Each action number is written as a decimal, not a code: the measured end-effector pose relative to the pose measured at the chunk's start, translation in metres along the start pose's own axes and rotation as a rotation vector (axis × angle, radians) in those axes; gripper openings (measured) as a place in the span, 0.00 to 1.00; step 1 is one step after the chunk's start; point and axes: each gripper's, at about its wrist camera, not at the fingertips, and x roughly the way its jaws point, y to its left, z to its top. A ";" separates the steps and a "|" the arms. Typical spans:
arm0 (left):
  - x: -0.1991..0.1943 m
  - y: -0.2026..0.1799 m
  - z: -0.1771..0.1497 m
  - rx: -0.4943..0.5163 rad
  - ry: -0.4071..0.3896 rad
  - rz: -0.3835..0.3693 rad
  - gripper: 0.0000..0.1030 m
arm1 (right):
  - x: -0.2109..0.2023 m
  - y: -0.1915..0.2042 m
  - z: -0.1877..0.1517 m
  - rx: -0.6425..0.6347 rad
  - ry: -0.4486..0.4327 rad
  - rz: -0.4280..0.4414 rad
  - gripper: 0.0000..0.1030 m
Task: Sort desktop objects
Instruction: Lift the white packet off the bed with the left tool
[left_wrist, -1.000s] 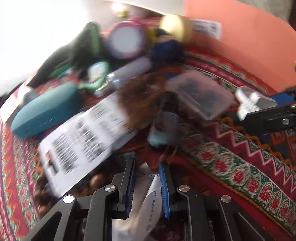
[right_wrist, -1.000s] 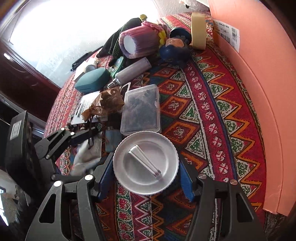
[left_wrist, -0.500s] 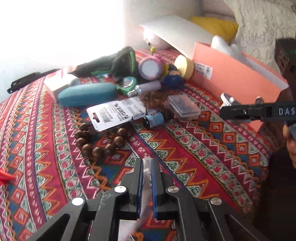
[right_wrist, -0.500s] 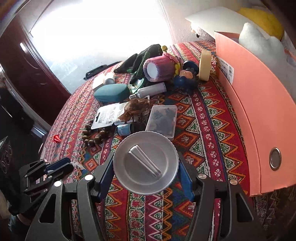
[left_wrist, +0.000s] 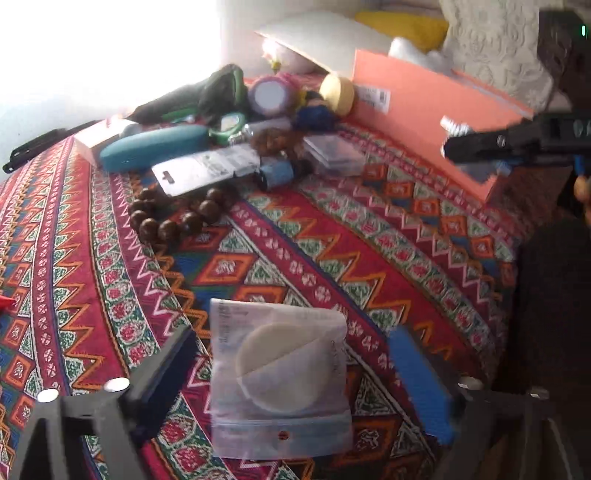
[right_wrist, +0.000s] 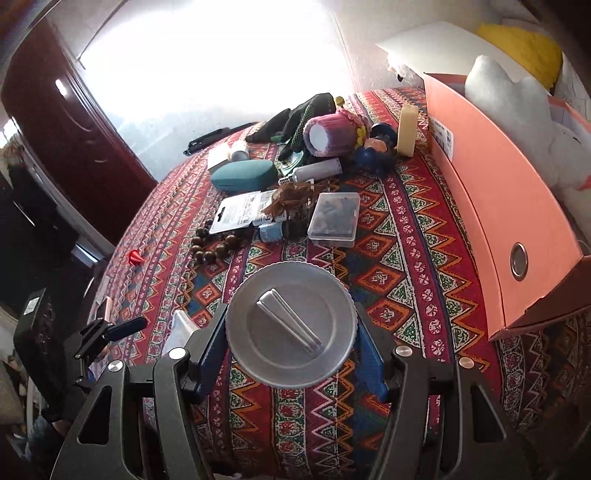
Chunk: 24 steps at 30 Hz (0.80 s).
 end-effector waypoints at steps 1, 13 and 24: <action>0.009 -0.004 -0.002 0.002 0.026 0.024 0.99 | 0.001 0.000 -0.001 0.001 0.004 0.002 0.64; -0.006 0.019 -0.009 -0.141 -0.002 0.056 0.43 | -0.003 0.003 -0.003 -0.014 0.003 0.001 0.64; -0.070 -0.005 0.033 -0.065 -0.160 0.060 0.43 | -0.038 0.017 0.002 -0.040 -0.061 0.017 0.64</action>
